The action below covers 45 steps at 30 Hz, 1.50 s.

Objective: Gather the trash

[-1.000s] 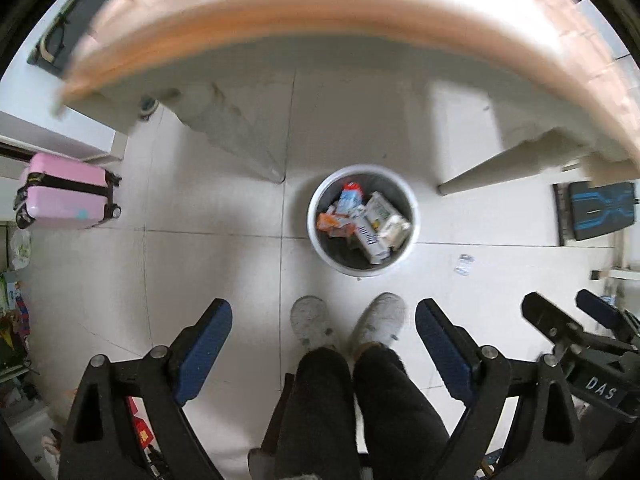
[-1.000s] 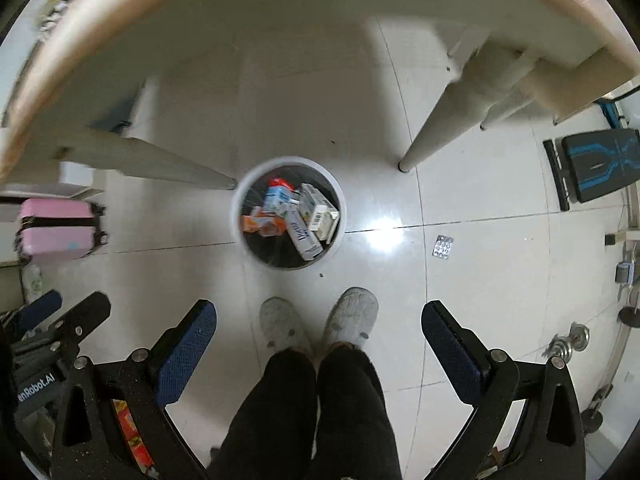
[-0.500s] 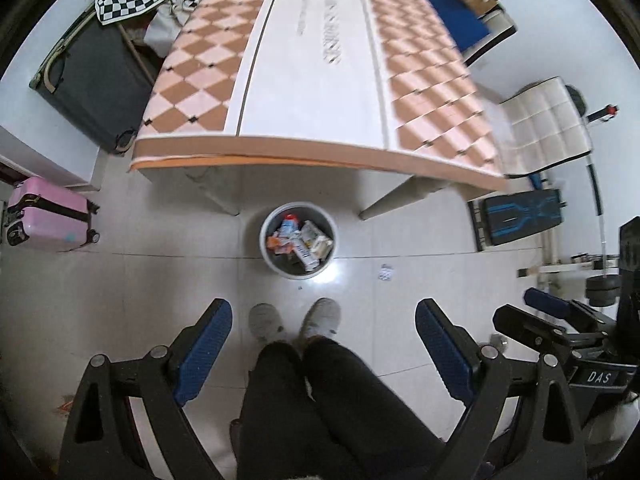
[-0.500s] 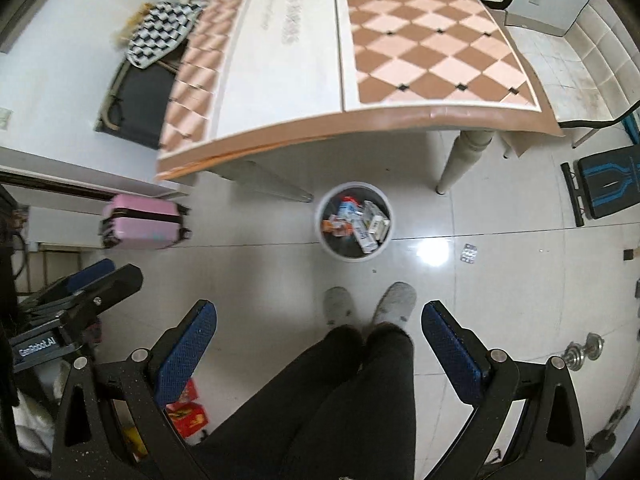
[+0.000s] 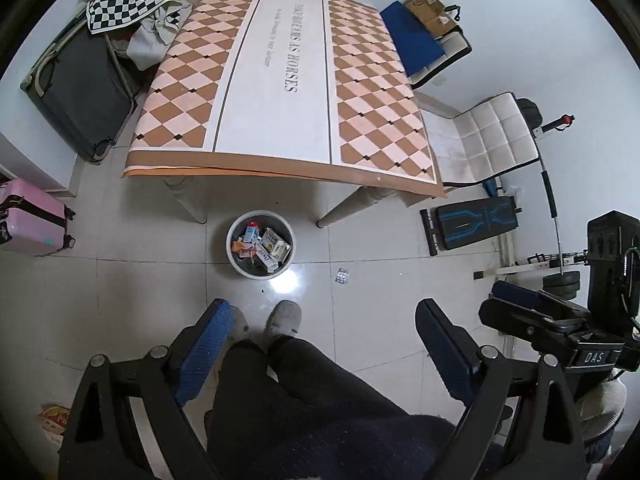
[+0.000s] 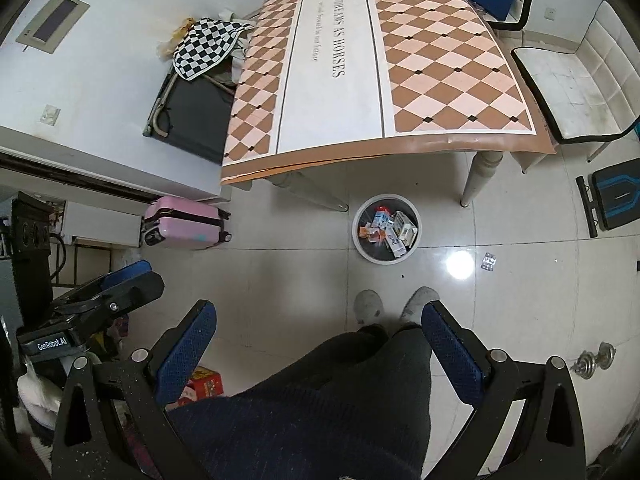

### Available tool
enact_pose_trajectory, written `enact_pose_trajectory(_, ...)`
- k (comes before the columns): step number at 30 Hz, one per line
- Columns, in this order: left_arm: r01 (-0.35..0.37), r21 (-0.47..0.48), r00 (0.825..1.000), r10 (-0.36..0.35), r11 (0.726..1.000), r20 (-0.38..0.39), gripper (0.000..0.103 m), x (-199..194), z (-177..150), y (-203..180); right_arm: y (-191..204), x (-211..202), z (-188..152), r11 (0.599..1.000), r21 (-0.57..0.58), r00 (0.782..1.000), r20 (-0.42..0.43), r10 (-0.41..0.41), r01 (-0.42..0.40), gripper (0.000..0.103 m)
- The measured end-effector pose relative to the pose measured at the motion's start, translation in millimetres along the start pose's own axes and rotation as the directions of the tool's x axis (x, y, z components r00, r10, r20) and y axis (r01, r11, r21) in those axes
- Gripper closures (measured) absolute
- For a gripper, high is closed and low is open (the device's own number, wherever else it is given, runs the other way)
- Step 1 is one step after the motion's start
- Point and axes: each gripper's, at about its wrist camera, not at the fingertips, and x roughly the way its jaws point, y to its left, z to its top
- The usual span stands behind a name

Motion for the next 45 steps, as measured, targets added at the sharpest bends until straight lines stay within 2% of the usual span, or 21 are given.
enact_pose_trajectory(6,0.017,0.01,1.0,-0.017,1.0,0.024,0.008,-12,-1,-2,10,-4,-3,1.0,-0.012,1.0,-0.003,0.017,-0.017,0.0)
enact_pose_trajectory(8,0.026,0.016,0.999,-0.026,1.0,0.031,0.002,-15,-1,-2,13,-6,-3,1.0,-0.018,1.0,0.0,0.025,-0.025,0.0)
enact_pose_trajectory(21,0.054,0.033,0.997,-0.056,0.998,0.046,0.002,-23,3,-2,18,-8,2,0.999,-0.024,0.999,-0.006,0.036,-0.036,0.0)
enact_pose_trajectory(45,0.071,0.069,0.997,-0.072,0.995,0.017,0.002,-18,7,-10,12,-13,10,0.999,-0.019,0.999,-0.017,0.048,-0.048,0.0)
